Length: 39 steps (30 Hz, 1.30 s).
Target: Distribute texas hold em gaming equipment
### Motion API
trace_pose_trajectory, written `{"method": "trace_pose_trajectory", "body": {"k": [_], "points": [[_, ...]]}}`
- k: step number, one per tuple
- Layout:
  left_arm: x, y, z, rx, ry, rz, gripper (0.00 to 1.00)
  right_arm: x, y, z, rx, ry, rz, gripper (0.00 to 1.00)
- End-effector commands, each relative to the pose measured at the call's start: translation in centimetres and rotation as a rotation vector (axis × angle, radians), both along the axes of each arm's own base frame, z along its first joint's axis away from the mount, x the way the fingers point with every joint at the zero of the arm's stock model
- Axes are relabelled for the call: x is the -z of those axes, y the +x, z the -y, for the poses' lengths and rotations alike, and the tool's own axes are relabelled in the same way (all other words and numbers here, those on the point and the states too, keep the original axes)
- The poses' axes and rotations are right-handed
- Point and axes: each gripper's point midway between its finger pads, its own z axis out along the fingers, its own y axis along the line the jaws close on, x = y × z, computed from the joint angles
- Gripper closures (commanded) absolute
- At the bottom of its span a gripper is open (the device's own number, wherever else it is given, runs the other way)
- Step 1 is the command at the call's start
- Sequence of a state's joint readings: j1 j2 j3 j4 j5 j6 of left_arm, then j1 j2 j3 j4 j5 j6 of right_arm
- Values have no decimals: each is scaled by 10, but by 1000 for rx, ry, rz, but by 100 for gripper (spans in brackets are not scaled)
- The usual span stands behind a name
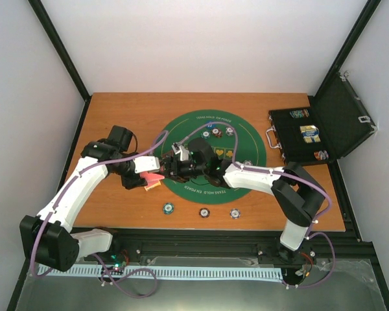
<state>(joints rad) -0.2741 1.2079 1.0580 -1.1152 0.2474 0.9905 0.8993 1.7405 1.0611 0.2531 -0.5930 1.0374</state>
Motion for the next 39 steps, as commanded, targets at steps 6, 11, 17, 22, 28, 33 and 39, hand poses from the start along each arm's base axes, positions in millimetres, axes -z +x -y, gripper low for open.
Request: {"method": "trace_pose_trajectory", "body": {"k": [6, 11, 17, 22, 28, 33, 39], "points": [[-30, -6, 15, 45, -56, 54, 98, -7, -1, -18, -14, 94, -21, 39], [-33, -6, 16, 49, -61, 68, 92, -9, -7, -21, -23, 110, -27, 70], [-41, -10, 20, 68, -95, 103, 7, -6, -13, -19, -13, 108, -41, 89], [-43, -19, 23, 102, -130, 130, 0, -7, -17, -23, -20, 113, -47, 90], [-35, -33, 27, 151, -156, 102, 0, -17, -23, -33, -43, 144, -40, 91], [-30, -35, 27, 173, -153, 96, 0, -27, -31, -39, -64, 171, -30, 92], [-23, -34, 26, 196, -140, 115, 0, -37, -38, -40, -76, 196, -18, 92]]}}
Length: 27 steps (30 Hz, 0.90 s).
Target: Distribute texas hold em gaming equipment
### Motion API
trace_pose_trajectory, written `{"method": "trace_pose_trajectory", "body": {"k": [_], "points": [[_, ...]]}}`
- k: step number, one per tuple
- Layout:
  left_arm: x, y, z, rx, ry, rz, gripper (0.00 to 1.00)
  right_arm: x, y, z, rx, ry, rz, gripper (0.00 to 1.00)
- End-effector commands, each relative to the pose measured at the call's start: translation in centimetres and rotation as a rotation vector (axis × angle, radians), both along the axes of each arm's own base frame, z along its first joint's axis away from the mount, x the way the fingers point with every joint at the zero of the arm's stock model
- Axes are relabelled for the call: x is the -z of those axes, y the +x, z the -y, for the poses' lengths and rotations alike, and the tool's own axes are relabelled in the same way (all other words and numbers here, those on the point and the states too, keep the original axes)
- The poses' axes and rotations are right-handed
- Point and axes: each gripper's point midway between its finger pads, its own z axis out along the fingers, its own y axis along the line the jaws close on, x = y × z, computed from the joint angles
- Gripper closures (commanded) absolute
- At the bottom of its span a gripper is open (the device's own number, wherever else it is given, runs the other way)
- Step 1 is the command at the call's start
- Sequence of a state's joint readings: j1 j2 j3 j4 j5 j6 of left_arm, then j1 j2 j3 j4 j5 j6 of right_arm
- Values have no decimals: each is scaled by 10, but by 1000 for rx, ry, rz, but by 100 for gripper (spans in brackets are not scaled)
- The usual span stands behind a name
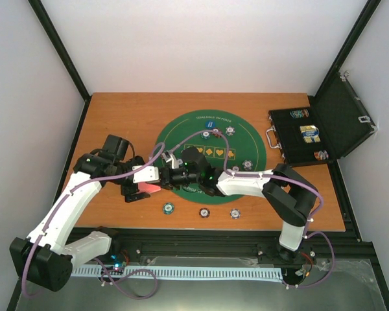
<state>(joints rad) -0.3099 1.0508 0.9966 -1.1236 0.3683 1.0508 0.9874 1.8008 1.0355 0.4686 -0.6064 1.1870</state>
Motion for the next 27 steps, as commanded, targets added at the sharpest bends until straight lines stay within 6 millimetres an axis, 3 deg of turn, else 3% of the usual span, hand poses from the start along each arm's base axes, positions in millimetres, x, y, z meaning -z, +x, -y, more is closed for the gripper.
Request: {"method": "trace_pose_trajectory", "body": {"k": [1, 5, 15, 19, 27], "points": [[-2, -3, 6, 68, -16, 39, 0, -34, -4, -8, -13, 92, 53, 93], [1, -3, 2, 63, 2, 44, 6, -31, -6, -5, -10, 93, 52, 93], [-9, -1, 6, 55, -29, 73, 32, -18, -6, -4, -3, 76, 32, 93], [-15, -2, 7, 57, -39, 73, 34, -3, -5, -3, 3, 34, 23, 93], [-16, -12, 1, 71, -12, 60, 40, 47, -1, 3, 13, -106, 11, 93]]}}
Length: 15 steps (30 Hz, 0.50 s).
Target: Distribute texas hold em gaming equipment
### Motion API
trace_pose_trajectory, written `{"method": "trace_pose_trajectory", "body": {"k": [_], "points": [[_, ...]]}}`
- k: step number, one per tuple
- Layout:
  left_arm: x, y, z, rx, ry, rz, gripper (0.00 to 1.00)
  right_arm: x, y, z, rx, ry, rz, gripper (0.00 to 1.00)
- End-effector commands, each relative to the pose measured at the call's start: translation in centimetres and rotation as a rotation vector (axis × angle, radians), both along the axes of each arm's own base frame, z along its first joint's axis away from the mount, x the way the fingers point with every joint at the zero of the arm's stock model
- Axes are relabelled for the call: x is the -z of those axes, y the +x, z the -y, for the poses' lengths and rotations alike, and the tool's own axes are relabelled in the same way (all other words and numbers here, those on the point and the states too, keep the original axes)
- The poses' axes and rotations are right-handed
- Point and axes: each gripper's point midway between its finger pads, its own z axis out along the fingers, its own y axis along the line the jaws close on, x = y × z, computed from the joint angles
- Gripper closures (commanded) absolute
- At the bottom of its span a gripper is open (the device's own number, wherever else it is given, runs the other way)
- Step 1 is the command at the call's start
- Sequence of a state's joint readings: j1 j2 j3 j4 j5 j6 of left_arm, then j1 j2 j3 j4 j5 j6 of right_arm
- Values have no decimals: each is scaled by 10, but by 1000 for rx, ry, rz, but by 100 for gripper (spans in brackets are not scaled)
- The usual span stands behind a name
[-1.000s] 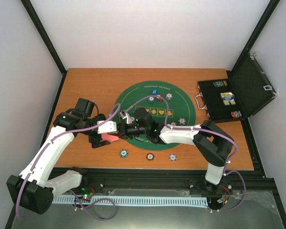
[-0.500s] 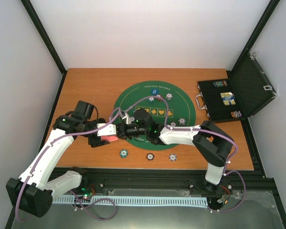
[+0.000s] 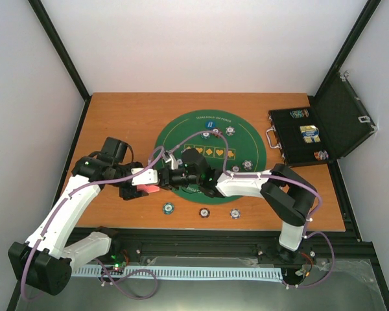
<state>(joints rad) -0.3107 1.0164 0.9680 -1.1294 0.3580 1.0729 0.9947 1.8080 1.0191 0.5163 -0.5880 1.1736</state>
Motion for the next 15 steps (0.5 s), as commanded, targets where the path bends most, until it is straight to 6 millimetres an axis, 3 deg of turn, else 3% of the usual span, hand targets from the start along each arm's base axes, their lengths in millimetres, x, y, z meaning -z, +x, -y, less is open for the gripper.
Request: {"method": "trace_pose_trajectory", "body": {"k": [1, 7, 10, 15], "points": [[-19, -6, 4, 58, -20, 46, 39, 48, 1, 5, 13, -137, -15, 93], [-22, -7, 4, 55, -20, 41, 38, 47, 5, 0, 3, -178, 22, 94], [-20, -7, 5, 41, -29, 18, 18, 34, 4, -3, -6, -135, 24, 95], [-7, -4, 7, 31, -33, 11, 2, -3, 0, -6, -5, 16, 17, 96]]}}
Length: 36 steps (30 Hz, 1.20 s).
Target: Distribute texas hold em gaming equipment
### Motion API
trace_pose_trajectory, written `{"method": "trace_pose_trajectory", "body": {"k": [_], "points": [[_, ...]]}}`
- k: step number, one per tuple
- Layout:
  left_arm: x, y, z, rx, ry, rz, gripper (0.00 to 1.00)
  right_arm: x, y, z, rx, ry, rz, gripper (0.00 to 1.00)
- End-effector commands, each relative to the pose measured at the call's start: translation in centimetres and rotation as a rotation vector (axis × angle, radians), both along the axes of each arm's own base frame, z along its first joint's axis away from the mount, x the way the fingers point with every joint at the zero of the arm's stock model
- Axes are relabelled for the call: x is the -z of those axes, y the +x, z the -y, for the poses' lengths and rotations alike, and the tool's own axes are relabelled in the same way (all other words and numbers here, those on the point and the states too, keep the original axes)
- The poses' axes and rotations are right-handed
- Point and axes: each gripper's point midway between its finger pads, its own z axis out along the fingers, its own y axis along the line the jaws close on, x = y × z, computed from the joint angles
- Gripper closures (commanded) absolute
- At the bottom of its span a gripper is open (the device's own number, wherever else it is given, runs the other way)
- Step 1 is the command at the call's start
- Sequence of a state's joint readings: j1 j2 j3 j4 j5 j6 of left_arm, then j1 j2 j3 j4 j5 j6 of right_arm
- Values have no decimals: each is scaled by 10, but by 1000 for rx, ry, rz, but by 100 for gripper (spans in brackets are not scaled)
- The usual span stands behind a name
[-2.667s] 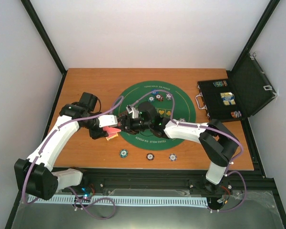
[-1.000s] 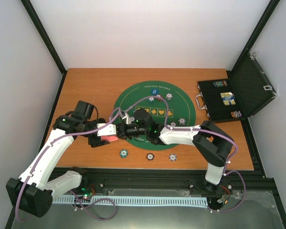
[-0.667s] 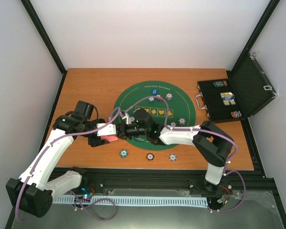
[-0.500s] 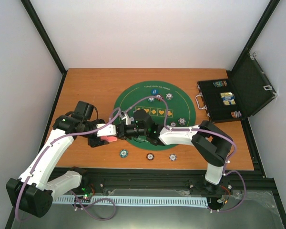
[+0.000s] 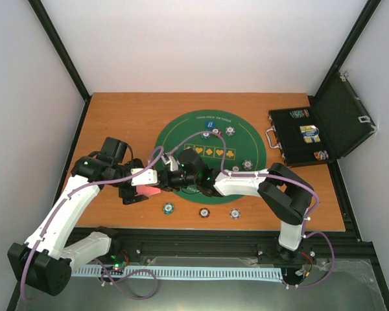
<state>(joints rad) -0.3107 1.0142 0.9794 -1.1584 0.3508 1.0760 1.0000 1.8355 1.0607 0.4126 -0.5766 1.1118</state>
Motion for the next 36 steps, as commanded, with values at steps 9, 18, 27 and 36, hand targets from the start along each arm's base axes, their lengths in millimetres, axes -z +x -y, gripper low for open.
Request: {"method": "trace_pose_trajectory", "body": {"k": [9, 18, 27, 36], "points": [[13, -6, 6, 31, -19, -41, 0, -56, -8, -3, -14, 206, 13, 96], [0, 1, 9, 36, -47, 34, 10, -39, -9, -5, -10, 155, 0, 96], [-6, 1, 8, 48, -43, 74, 22, -6, -11, 1, -5, 63, -16, 97], [-1, -8, 7, 62, -39, 26, 10, -20, -11, -3, -9, 124, -15, 97]]}}
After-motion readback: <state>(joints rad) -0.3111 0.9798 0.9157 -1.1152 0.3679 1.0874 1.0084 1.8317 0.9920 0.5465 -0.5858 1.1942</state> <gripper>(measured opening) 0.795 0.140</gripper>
